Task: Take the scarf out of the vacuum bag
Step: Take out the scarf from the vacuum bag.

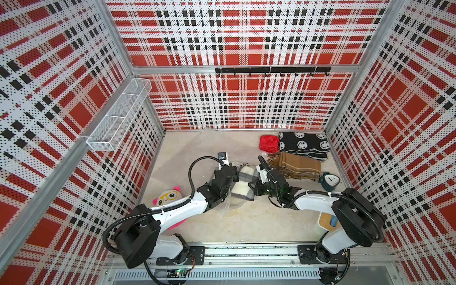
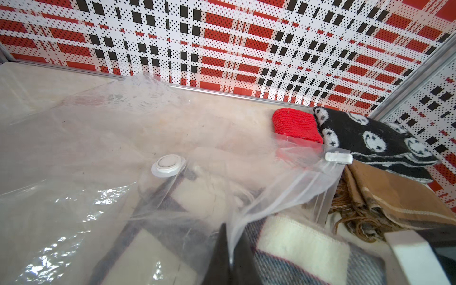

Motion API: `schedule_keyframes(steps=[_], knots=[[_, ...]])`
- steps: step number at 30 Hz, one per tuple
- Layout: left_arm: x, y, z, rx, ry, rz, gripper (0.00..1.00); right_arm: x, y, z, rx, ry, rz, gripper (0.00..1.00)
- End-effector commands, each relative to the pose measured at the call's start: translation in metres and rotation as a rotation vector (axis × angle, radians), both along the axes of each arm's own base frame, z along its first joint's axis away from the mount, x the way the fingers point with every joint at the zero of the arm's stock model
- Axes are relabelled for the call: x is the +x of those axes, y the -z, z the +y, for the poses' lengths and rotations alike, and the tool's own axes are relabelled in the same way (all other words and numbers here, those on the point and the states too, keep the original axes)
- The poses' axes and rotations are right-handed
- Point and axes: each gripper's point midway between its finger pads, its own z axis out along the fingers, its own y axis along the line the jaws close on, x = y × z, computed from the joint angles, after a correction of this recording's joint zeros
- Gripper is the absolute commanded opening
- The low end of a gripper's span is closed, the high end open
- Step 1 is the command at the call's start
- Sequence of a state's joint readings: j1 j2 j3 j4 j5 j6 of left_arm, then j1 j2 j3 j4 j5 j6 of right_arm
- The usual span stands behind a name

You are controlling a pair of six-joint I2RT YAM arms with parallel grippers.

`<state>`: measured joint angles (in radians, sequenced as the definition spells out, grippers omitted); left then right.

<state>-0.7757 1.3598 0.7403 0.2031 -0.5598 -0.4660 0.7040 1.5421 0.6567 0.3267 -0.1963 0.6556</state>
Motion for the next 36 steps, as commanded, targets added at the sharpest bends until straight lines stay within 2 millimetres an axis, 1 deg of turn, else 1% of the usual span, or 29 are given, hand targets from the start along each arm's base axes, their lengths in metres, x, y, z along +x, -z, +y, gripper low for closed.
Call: schedule_keyframes(steps=[1,5,11,15,19,22,26,30,32,36], knots=[[0.004,0.006,0.002,0.012,-0.026,0.001,0.00,-0.004,-0.010,-0.009,0.002,-0.002,0.015,0.11],[0.005,0.010,0.001,0.011,-0.019,0.007,0.00,-0.011,-0.017,-0.017,0.004,0.014,0.027,0.11],[0.007,0.019,-0.002,0.022,-0.018,0.023,0.00,-0.024,-0.014,-0.032,-0.027,0.026,0.078,0.12],[0.010,0.026,0.001,0.041,-0.038,0.033,0.00,-0.027,-0.013,-0.049,-0.028,0.044,0.125,0.12],[0.013,0.034,0.001,0.052,-0.042,0.049,0.00,-0.031,-0.012,-0.071,-0.078,0.087,0.151,0.12],[0.016,0.040,0.001,0.060,-0.048,0.064,0.00,-0.034,-0.015,-0.084,-0.089,0.113,0.169,0.13],[0.022,0.045,0.012,0.073,-0.079,0.077,0.00,-0.043,-0.017,-0.099,-0.137,0.139,0.190,0.13],[0.024,0.049,0.014,0.066,-0.075,0.088,0.00,-0.051,-0.021,-0.115,-0.171,0.170,0.198,0.16],[0.023,0.048,0.014,0.071,-0.076,0.086,0.00,-0.055,-0.015,-0.123,-0.194,0.176,0.222,0.15],[0.023,0.046,0.015,0.070,-0.079,0.081,0.00,-0.057,0.009,-0.148,-0.238,0.227,0.280,0.14]])
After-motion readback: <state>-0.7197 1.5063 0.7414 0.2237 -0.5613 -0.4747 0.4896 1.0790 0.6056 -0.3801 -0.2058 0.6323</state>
